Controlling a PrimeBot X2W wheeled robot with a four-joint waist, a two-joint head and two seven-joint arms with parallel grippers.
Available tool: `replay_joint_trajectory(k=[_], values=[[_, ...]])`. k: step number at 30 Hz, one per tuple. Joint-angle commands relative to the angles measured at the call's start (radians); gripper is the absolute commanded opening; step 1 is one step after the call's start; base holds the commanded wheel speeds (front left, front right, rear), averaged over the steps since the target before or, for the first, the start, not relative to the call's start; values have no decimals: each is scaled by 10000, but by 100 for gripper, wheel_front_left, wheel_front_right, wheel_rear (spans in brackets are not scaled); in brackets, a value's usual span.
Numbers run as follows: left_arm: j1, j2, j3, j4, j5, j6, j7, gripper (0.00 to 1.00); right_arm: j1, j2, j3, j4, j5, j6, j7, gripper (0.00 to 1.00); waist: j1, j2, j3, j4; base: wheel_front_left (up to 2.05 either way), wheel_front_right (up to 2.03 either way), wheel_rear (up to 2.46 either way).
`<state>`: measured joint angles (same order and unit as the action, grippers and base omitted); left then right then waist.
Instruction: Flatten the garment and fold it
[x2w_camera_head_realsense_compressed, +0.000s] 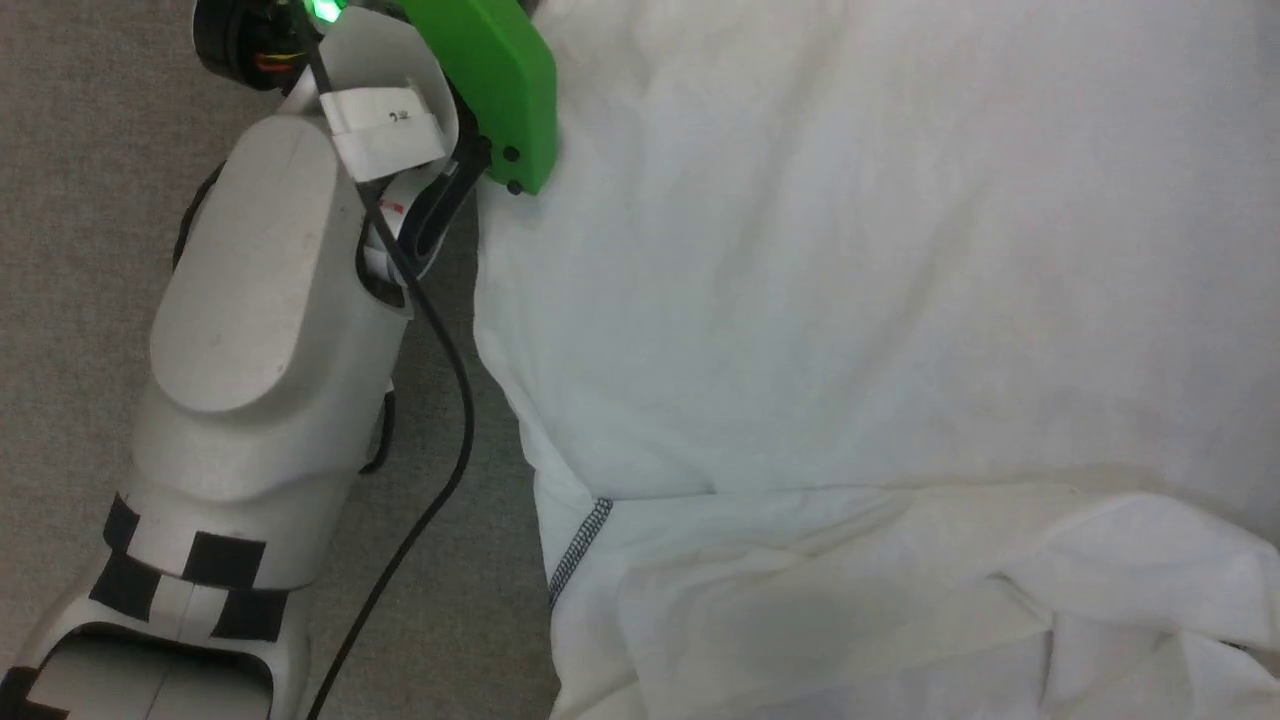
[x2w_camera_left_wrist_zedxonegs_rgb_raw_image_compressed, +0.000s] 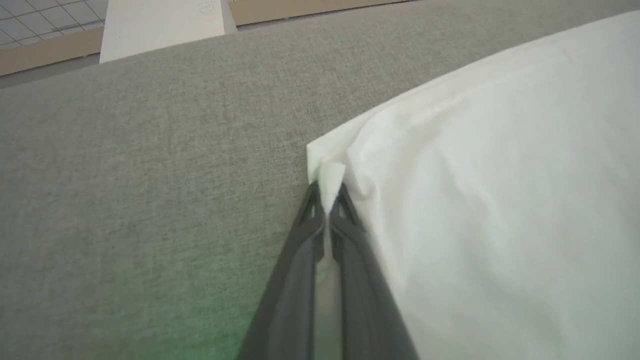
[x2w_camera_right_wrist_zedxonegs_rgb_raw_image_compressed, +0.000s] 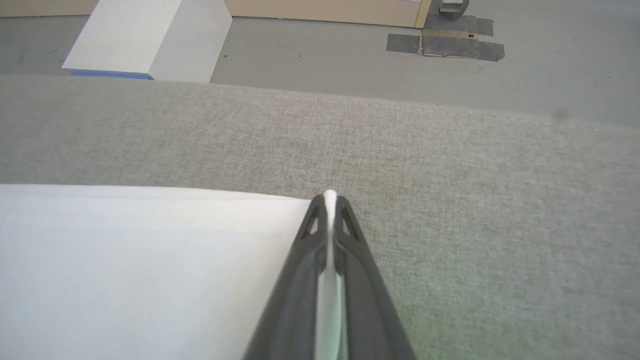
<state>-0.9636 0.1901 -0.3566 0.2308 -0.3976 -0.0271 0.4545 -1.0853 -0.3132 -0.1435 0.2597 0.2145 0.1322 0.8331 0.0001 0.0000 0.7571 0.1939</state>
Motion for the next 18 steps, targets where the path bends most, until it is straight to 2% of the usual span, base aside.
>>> replay_joint_trajectory(k=[1, 8, 18], values=[[35, 187, 94, 216, 10, 105, -82, 0, -33, 6, -89, 44, 16, -15, -194, 0, -1, 0, -283, -201, 0, 0, 0], [-76, 368, 534, 123, 30, 363, -954, 0, -75, 3, -223, 115, 545, -15, -1193, 0, -1, 0, -1144, -643, 0, 0, 0], [277, 832, 1052, -381, -101, 485, -1708, 0, 535, -75, -256, 190, 1505, -15, -2295, 0, -1, 0, -2418, -1249, 0, 0, 0]])
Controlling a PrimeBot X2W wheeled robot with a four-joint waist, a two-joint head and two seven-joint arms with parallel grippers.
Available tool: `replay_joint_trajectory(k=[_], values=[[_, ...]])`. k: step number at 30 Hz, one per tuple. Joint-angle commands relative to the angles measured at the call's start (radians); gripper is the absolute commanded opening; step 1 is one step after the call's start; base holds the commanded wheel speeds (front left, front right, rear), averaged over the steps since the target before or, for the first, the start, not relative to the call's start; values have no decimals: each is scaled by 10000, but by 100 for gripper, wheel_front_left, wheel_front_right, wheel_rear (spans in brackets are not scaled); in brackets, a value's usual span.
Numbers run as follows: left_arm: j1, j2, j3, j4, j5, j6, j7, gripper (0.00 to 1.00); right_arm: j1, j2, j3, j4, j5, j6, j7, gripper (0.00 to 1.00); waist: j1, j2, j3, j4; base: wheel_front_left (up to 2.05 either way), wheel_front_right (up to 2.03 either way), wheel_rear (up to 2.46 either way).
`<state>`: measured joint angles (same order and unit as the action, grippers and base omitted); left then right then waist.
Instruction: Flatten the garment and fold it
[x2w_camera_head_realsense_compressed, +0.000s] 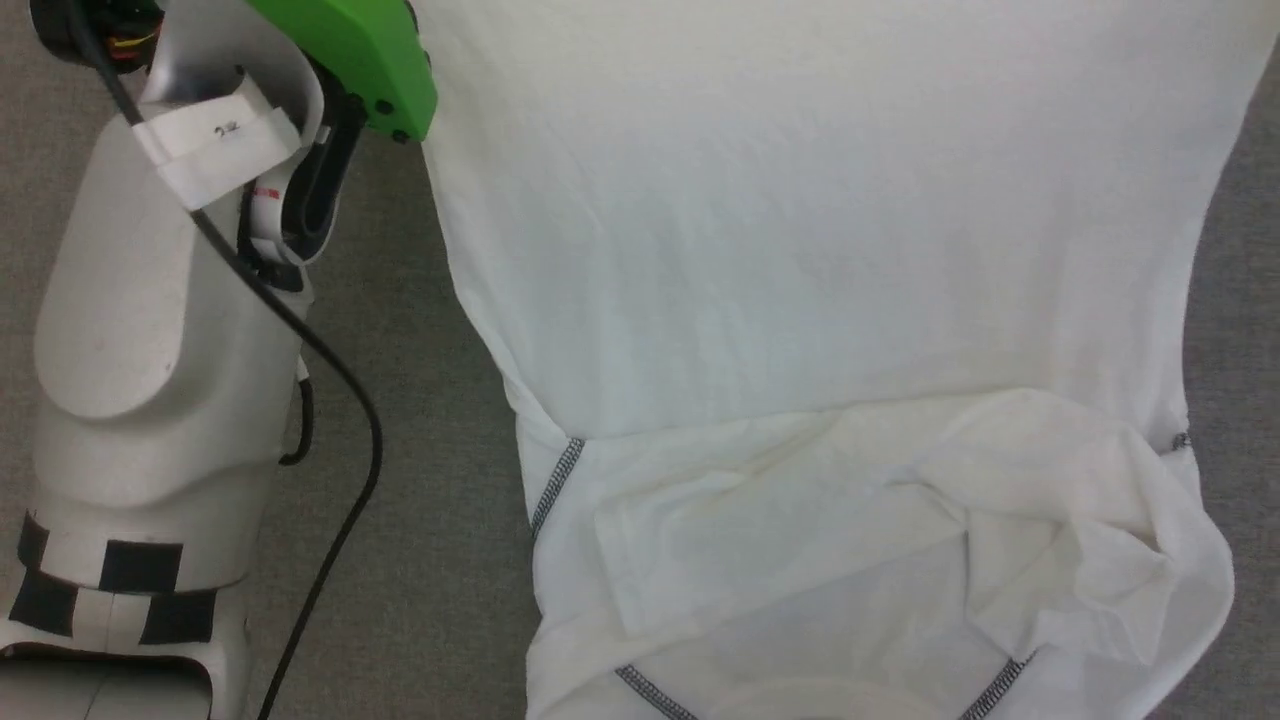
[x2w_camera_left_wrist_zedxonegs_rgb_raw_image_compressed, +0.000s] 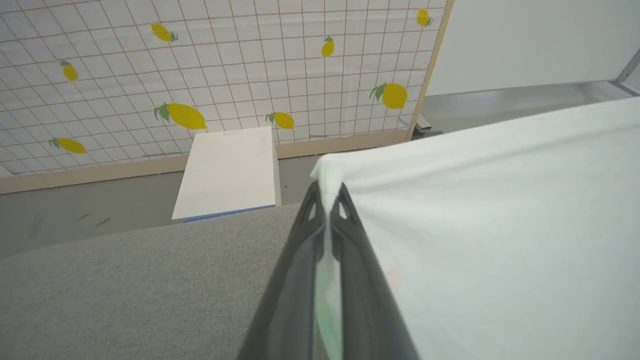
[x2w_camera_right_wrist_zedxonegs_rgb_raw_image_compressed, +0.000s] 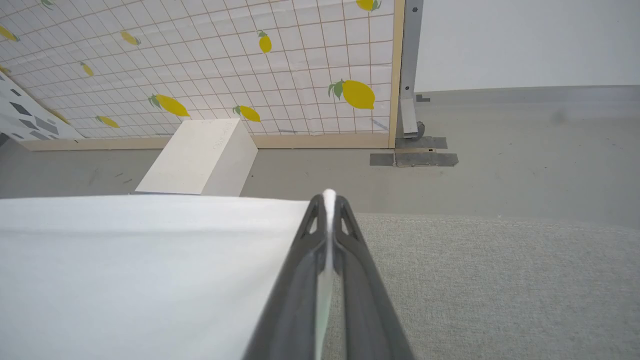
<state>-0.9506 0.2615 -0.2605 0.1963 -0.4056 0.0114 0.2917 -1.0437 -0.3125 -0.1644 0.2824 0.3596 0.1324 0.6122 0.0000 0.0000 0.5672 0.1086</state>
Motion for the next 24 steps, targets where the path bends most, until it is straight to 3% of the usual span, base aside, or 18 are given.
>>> replay_joint_trajectory(k=[1, 10, 17, 24], values=[[243, 129, 144, -125, -70, 87, -221, 0, 236, -92, -15, -100, 202, -17, -181, 0, 0, 0, -644, -446, 0, 0, 0], [2901, 431, -263, -2003, -230, -564, -1636, 0, 3071, -277, 80, -1872, 1895, -17, -647, 0, 0, 0, -2053, -613, 0, 0, 0], [5671, 455, -531, -3403, -214, -290, -2537, 0, 5960, 123, -359, -3338, 2642, -17, -928, 0, 0, 0, -2836, -474, 0, 0, 0], [7947, 635, -919, -3963, -42, -75, -3130, 0, 8519, 660, -436, -4601, 2901, -17, -1355, 0, 0, 0, -3422, -406, 0, 0, 0]])
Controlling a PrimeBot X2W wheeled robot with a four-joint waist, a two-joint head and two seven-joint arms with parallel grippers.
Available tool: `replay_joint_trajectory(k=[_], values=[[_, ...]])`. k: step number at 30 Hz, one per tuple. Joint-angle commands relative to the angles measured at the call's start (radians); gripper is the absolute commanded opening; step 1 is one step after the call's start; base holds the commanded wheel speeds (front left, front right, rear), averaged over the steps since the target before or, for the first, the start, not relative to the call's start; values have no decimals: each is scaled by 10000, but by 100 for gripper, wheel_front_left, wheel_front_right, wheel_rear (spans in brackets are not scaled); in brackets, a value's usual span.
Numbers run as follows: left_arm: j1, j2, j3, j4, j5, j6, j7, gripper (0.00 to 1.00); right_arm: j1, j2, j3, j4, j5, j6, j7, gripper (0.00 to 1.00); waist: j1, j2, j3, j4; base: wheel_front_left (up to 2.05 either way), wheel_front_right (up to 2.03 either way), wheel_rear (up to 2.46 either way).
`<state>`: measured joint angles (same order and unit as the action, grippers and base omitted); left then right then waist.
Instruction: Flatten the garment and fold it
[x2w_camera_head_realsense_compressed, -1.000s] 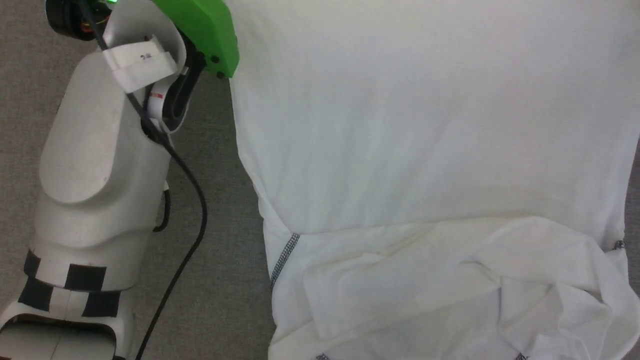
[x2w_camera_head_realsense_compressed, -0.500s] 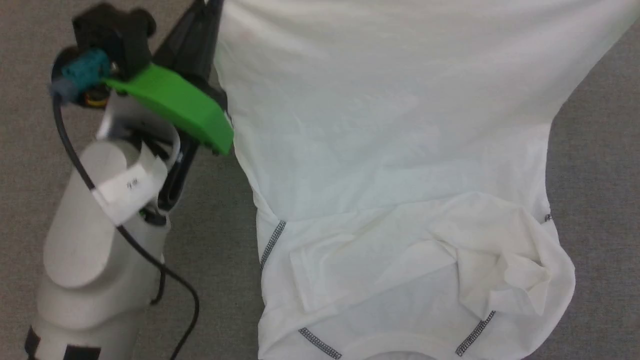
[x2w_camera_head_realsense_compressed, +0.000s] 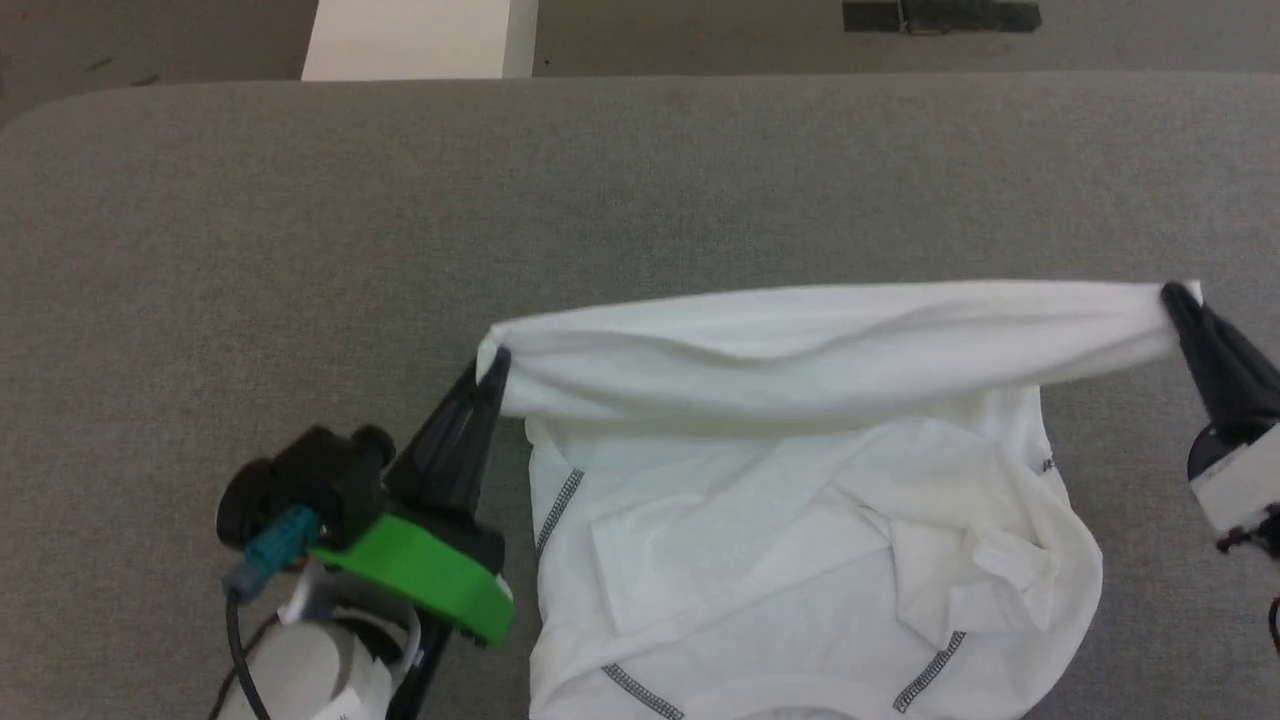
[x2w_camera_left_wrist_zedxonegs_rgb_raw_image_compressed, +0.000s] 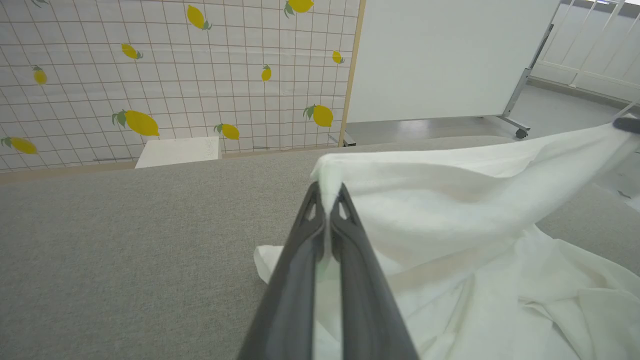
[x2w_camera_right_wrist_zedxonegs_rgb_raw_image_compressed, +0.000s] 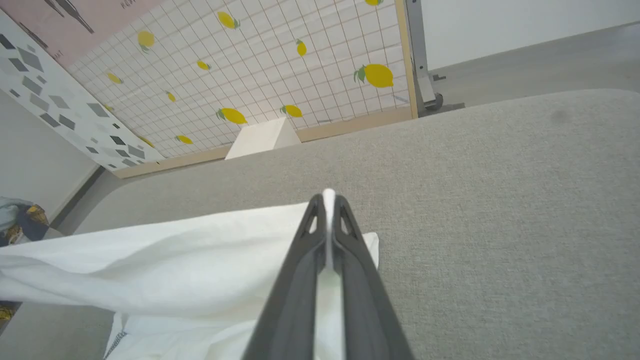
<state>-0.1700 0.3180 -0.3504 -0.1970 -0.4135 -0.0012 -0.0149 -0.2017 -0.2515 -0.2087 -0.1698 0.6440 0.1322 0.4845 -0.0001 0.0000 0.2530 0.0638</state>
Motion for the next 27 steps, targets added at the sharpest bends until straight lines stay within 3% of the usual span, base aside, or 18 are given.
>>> replay_joint_trajectory(k=[1, 15, 27], values=[[458, 118, -111, -48, 53, 34, -130, 0, 465, 152, 41, -251, 64, -15, -151, 0, 1, 0, -358, 38, 0, 0, 0], [3409, -91, -154, -233, -645, 380, -1379, 0, 4016, 1275, -271, -1572, 587, -15, -695, 0, 1, 0, -473, -273, 0, 0, 0], [4917, 526, -1179, 464, -121, -64, -1500, 0, 5658, 717, 2, -1384, 947, -15, -965, 0, 1, 0, -587, -396, 0, 0, 0]])
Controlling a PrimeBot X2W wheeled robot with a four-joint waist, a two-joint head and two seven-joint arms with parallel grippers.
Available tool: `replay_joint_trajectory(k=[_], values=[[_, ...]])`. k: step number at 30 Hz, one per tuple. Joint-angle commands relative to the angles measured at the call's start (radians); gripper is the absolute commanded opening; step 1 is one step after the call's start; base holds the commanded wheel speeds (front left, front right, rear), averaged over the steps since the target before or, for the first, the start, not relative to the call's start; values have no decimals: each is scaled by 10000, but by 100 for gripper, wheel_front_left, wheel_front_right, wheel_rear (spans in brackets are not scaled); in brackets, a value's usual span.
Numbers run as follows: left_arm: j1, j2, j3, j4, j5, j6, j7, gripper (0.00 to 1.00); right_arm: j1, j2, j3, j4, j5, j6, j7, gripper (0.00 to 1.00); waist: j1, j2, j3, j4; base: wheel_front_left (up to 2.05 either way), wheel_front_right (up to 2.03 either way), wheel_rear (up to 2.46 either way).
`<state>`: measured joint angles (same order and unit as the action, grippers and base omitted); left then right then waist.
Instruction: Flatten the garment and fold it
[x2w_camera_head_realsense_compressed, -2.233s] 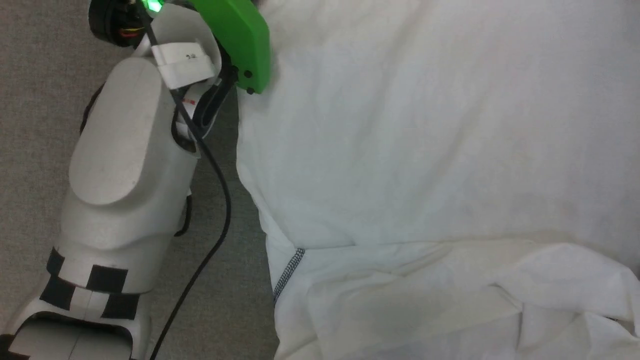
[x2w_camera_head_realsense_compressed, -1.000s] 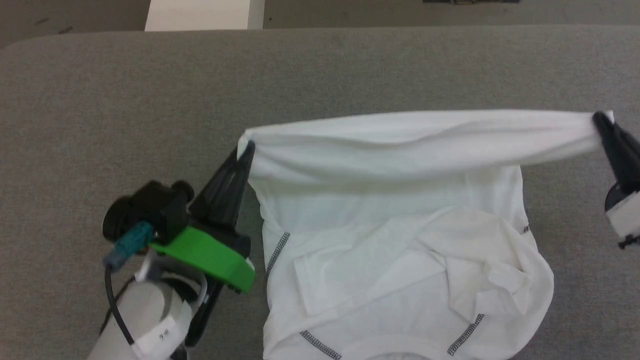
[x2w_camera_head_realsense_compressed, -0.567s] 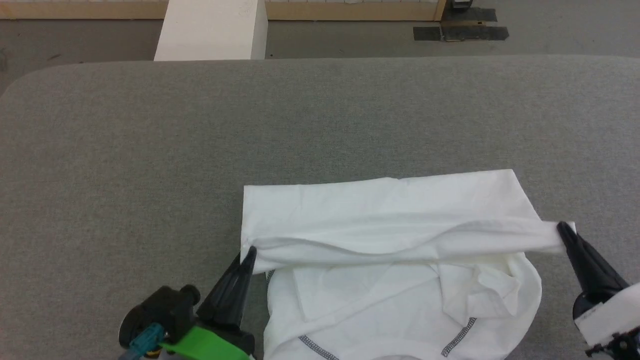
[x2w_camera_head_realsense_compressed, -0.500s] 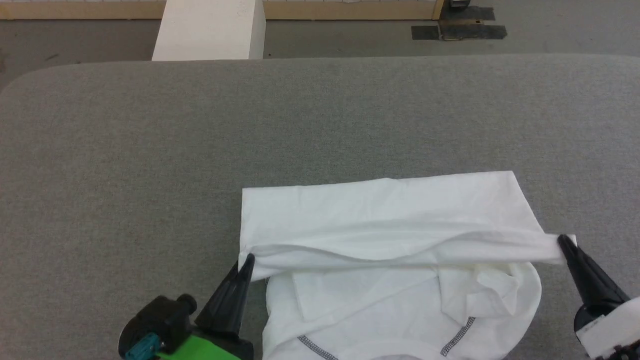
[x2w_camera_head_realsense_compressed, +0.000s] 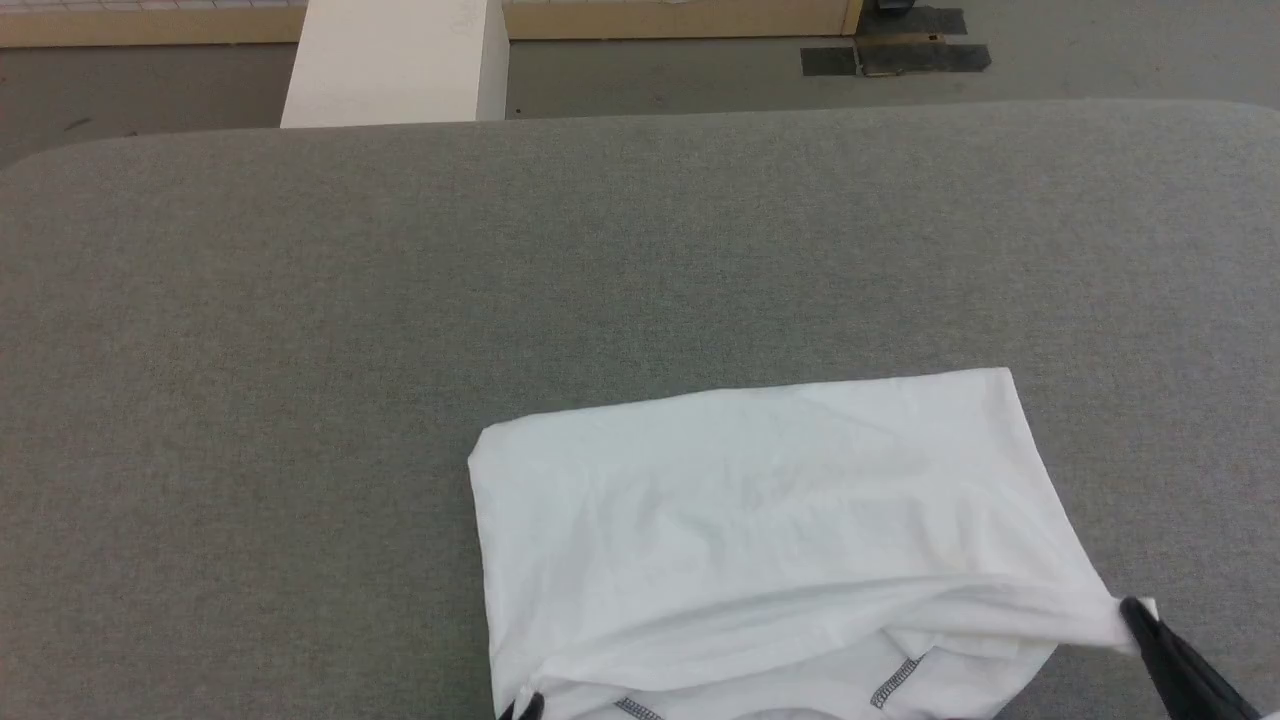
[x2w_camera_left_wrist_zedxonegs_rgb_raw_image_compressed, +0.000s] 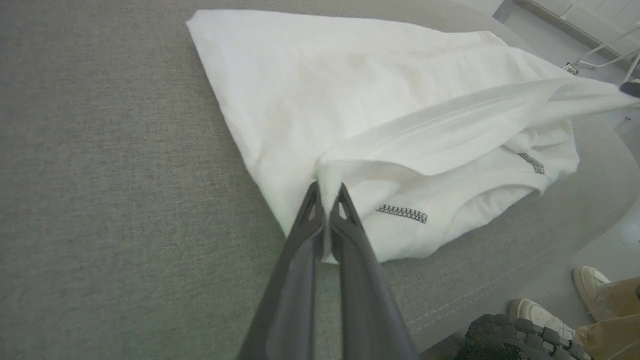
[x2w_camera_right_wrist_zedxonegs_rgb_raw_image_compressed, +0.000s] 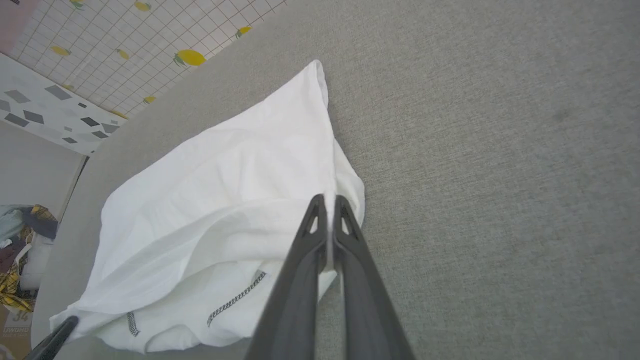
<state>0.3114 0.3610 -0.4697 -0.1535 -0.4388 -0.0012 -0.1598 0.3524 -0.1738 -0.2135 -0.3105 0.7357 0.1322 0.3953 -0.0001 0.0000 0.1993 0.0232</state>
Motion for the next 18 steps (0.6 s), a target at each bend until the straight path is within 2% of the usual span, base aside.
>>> replay_joint_trajectory(k=[1, 3, 4, 5, 7, 8, 14, 18], values=[[110, 132, -18, 128, 193, -74, -82, 0, 197, -155, 171, 55, 40, -15, -99, 0, 1, 0, -74, 14, 0, 0, 0], [109, 257, -116, 354, 389, -96, -97, 0, 369, -411, 473, 144, 42, -15, -139, 0, 1, 0, -154, 30, 0, 0, 0], [110, 327, -172, 459, 488, -107, -81, 0, 471, -582, 642, 205, 13, -15, -138, 3, 1, 0, -190, 43, 0, 0, 0], [111, 399, -214, 548, 584, -103, -62, 0, 566, -737, 796, 259, 12, -15, -133, 19, 1, 0, -220, 57, 0, 0, 0], [109, 499, -257, 659, 707, -84, -26, 0, 682, -886, 913, 347, 45, -15, -161, 37, 1, 0, -256, 83, 0, 0, 0], [121, 509, -182, 728, 678, -1, -102, 100, 748, -1067, 980, 432, 98, -15, -297, 100, 1, 0, -315, 127, 0, 0, 0], [184, 419, 110, 494, 420, 116, -458, 100, 728, -1353, 929, 216, 411, -15, -396, 100, 1, 0, -451, 191, 0, 0, 0], [192, 86, 735, -87, -4, 326, -824, 100, 621, -1443, 545, -85, 560, -15, -564, 100, 1, 0, -466, 226, 0, 0, 0]])
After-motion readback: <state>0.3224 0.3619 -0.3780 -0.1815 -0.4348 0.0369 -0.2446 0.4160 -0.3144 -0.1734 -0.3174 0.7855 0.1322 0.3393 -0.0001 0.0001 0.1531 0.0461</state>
